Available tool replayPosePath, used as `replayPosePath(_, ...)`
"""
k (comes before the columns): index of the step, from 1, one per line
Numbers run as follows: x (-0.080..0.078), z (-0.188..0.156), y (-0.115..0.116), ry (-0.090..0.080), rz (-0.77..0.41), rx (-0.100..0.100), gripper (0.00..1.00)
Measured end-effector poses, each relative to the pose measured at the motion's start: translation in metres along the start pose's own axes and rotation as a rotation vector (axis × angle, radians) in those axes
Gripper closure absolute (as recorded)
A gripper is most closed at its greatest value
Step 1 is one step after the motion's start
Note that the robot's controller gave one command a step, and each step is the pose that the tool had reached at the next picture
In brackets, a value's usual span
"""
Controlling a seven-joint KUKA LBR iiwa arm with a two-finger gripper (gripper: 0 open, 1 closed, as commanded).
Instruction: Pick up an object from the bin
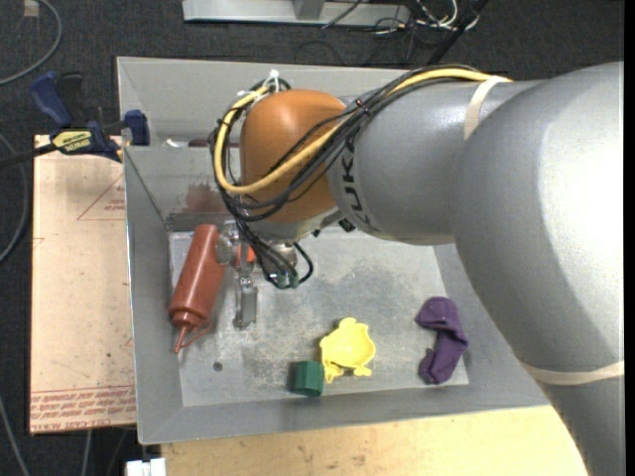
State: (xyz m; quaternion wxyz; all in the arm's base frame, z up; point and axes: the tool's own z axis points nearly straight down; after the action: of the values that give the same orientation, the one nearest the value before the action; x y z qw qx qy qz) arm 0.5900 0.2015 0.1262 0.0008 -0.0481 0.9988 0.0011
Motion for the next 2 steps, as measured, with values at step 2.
replayPosePath(2, -0.061, 0.029, 0.023, -0.008, -0.020, 0.003, 0.00)
